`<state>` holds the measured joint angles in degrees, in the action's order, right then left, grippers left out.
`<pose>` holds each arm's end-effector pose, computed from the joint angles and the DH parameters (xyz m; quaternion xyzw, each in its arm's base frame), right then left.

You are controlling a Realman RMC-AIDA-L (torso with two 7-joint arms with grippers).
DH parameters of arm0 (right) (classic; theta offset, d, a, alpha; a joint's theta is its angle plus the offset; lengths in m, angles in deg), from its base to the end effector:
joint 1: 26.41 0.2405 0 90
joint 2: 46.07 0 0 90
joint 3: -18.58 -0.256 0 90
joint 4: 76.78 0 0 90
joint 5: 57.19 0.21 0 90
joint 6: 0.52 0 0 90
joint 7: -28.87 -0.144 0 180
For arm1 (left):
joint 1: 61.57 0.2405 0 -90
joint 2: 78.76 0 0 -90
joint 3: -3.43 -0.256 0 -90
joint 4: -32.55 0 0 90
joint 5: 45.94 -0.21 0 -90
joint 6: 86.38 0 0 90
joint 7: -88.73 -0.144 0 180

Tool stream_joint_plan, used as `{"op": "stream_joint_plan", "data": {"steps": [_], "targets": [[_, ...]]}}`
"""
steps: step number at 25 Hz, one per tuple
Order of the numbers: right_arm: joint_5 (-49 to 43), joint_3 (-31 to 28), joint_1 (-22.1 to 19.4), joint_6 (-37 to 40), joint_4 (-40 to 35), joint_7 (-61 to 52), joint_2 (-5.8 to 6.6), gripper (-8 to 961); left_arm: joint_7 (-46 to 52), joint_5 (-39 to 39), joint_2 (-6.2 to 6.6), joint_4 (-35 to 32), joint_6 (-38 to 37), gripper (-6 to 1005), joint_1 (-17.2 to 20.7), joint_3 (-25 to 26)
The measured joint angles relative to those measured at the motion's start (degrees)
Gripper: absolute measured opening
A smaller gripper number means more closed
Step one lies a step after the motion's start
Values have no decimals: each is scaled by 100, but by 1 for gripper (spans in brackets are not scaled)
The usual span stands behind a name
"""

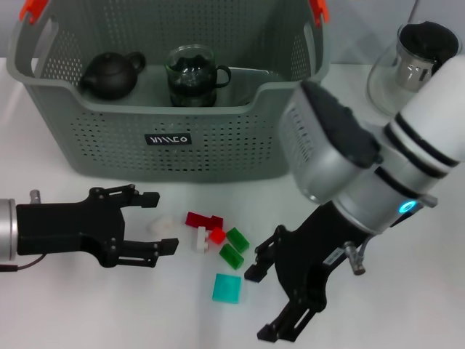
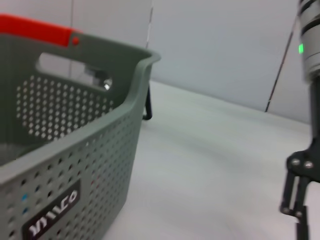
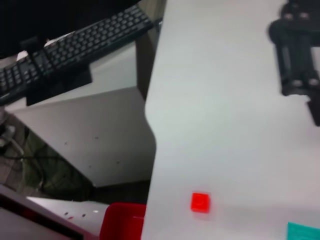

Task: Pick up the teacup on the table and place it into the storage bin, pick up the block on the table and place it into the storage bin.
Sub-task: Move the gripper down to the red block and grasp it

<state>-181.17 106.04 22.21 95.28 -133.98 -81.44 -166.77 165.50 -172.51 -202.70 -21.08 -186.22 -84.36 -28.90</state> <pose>0.1111 0.3168 -0.0761 0.9833 -0.0105 0.1097 0.1447 -0.2859 0.2821 0.0171 -0.9560 -0.1883 -0.1841 0.1290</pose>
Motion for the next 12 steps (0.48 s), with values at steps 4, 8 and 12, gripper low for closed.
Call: {"op": "stream_joint_plan", "data": {"steps": [4, 8, 12], "targets": [[165, 396, 117, -60, 15, -60, -15, 899, 1, -43, 4, 35, 21, 901, 23, 214], [413, 984, 193, -419, 42, -75, -23, 899, 0, -42, 10, 45, -12, 901, 34, 319], [676, 1748, 219, -1073, 50, -86, -31, 900, 1, -40, 7, 81, -3, 901, 36, 336]]}}
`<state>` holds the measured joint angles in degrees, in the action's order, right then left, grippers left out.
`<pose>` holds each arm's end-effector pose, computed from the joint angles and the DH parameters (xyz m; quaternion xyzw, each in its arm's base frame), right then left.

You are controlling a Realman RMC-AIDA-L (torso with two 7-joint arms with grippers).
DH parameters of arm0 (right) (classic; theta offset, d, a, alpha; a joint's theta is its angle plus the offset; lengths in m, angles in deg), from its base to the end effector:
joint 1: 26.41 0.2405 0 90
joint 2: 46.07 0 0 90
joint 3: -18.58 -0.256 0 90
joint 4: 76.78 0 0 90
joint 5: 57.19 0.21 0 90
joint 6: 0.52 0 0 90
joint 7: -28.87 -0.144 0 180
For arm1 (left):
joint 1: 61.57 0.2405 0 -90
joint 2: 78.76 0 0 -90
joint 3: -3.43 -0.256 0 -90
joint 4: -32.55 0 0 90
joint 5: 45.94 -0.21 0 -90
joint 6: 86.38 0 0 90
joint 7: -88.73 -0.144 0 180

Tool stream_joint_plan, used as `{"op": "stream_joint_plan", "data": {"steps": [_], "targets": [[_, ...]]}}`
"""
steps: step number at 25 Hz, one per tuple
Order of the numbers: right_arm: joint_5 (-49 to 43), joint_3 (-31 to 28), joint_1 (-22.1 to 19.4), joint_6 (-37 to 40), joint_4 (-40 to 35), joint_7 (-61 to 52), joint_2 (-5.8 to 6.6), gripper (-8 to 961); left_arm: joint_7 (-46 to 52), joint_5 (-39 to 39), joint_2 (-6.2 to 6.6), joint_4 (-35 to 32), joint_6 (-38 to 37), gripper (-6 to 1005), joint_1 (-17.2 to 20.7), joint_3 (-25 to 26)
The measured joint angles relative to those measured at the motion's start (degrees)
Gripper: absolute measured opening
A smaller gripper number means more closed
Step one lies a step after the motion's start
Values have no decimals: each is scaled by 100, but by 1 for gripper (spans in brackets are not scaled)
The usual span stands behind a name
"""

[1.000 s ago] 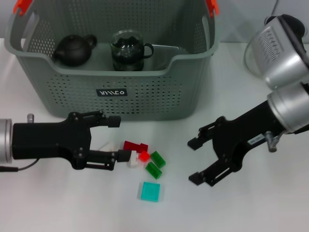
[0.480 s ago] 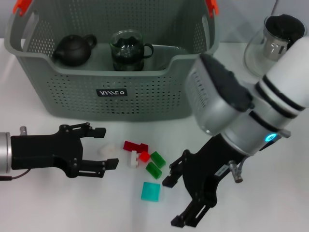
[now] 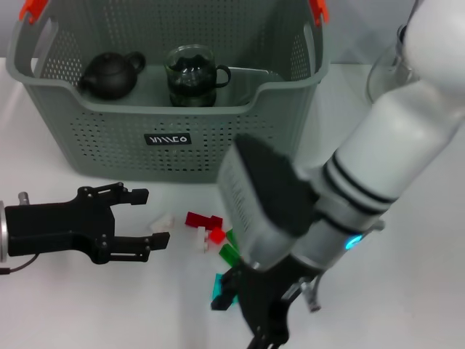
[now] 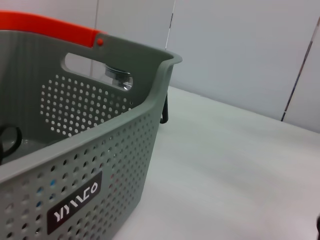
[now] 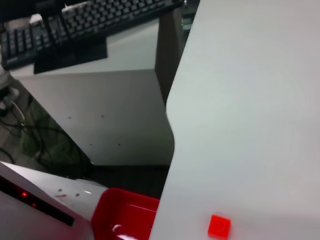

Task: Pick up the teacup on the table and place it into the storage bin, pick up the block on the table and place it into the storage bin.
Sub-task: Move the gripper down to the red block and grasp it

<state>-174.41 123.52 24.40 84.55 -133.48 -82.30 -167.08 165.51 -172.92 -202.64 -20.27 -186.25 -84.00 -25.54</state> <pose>0.0951 0.2936 -0.1213 0.9763 0.0647 0.1322 0.1585 -0.2940 0.2790 0.0217 -0.9471 -0.2090 -0.1948 0.1463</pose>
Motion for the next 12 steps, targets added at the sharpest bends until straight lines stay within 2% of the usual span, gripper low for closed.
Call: {"op": "stream_joint_plan", "data": {"steps": [6, 12], "targets": [[128, 964, -46, -891, -33, -189, -19, 900, -30, 33, 5, 41, 44, 900, -10, 12], [376, 1331, -116, -1630, -9, -304, -36, 899, -35, 37, 12, 93, 61, 900, -35, 15]]}}
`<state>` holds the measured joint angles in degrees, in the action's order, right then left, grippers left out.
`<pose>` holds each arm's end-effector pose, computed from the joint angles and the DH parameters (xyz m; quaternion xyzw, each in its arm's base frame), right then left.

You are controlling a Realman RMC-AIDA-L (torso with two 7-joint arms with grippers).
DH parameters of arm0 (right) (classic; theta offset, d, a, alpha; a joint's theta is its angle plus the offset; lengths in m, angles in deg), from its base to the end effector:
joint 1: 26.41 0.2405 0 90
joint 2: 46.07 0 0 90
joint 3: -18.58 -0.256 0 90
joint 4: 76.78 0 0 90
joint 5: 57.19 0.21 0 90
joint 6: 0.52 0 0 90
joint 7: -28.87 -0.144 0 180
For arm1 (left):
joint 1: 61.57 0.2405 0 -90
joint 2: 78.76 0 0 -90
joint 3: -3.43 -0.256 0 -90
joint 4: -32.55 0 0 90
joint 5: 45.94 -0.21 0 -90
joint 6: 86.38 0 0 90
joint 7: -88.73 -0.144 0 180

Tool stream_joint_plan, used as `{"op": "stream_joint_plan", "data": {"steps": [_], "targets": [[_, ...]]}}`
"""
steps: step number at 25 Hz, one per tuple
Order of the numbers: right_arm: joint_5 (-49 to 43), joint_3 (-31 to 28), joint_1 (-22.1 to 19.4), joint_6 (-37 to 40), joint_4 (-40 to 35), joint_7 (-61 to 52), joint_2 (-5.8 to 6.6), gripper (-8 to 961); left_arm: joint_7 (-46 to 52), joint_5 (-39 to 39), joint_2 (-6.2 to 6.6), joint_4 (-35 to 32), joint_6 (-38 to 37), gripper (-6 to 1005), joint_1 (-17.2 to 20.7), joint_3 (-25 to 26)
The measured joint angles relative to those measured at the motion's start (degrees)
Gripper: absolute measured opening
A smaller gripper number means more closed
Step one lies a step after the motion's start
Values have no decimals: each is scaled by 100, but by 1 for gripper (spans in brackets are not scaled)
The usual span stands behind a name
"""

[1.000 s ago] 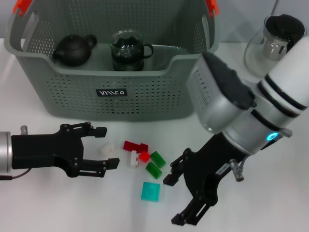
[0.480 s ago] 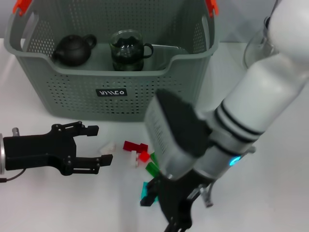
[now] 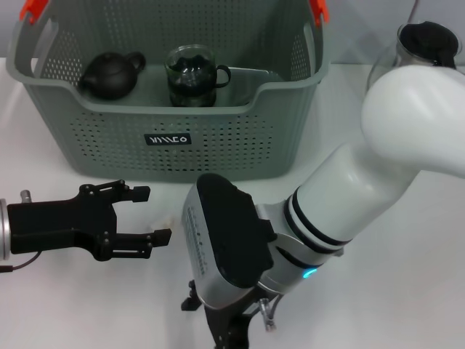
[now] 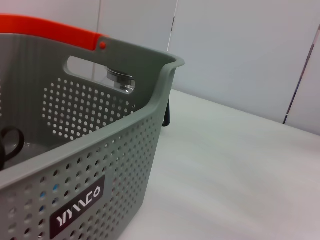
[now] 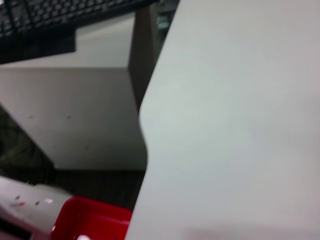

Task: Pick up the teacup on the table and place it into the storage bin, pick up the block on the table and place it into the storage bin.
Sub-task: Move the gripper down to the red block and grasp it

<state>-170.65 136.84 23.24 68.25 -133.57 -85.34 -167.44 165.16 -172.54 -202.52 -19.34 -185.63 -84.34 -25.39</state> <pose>0.0956 0.2810 -0.1602 0.9834 0.0837 0.1195 0.1076 -0.2937 0.2812 0.0204 -0.9458 -0.2089 -0.1989 0.1491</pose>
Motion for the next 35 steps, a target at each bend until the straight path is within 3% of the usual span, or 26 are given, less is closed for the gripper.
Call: {"op": "stream_joint_plan", "data": {"steps": [21, 35], "targets": [[246, 436, -270, -521, 14, -225, -27, 895, -18, 14, 16, 12, 66, 900, -13, 0], [245, 702, -326, -663, -2, -225, -27, 705, -23, 14, 15, 12, 63, 900, -14, -1]]}}
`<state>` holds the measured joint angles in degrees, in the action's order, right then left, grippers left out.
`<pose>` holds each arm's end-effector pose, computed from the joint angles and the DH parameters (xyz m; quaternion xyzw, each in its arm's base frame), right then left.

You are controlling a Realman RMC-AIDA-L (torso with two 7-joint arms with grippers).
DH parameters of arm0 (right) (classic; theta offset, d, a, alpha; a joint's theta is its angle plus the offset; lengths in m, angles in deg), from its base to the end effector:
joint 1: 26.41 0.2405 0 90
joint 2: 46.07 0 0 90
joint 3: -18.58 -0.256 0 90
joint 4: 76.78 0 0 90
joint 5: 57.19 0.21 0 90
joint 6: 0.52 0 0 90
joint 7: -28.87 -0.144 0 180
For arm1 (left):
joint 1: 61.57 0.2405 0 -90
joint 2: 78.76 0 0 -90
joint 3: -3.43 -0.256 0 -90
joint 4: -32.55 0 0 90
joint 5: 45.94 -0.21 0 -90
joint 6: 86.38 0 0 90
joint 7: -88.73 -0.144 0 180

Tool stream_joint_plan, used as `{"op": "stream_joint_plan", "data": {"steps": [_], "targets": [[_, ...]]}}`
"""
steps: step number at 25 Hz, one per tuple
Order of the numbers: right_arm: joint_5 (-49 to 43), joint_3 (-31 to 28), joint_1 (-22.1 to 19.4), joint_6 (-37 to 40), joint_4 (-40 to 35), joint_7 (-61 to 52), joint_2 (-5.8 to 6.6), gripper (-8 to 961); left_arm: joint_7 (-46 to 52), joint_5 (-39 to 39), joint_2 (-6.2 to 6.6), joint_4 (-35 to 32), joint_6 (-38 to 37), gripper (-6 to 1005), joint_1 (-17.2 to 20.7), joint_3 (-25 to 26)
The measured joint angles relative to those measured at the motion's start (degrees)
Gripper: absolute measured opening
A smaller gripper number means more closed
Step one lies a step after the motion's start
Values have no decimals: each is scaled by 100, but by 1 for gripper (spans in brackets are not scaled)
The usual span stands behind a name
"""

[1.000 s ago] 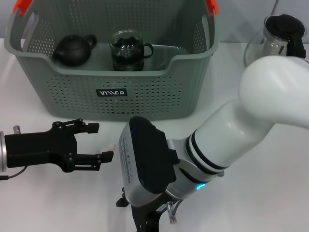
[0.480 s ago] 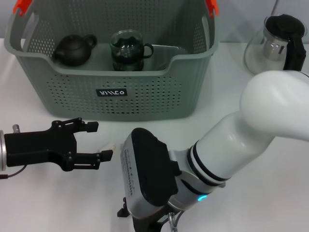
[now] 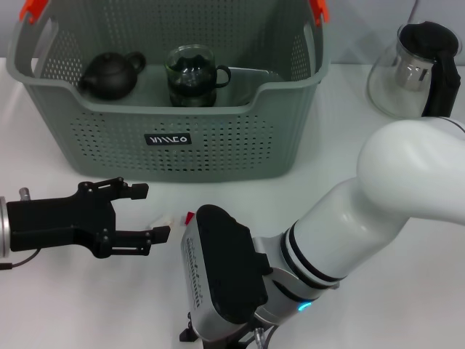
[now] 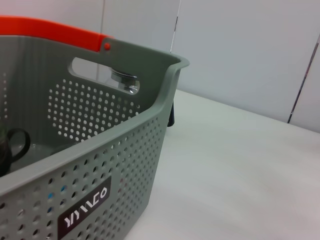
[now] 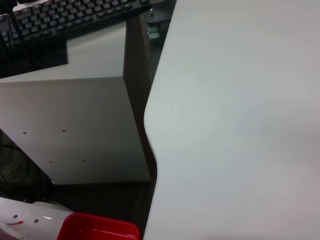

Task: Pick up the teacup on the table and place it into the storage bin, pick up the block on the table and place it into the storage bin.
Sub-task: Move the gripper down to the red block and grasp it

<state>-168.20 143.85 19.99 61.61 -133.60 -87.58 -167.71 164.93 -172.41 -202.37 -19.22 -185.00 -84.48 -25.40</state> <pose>0.1107 0.2620 -0.1779 0.9866 0.0604 0.1118 0.1024 -0.2944 0.2834 0.0213 -0.9458 -0.2071 -0.1968 0.1545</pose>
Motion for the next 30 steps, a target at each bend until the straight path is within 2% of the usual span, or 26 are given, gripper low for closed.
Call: {"op": "stream_joint_plan", "data": {"steps": [10, 29, 30], "targets": [[-8, 39, 0, -8, 13, 0, 0, 590, -26, 0, -12, 8, 24, 897, 15, 0], [-46, 110, 32, -9, 22, 2, 0, 545, -108, 0, 9, 152, 97, 895, -17, 0], [-46, 111, 41, -9, 22, -8, -1, 515, -109, 0, 10, 152, 97, 895, -17, 3]]}}
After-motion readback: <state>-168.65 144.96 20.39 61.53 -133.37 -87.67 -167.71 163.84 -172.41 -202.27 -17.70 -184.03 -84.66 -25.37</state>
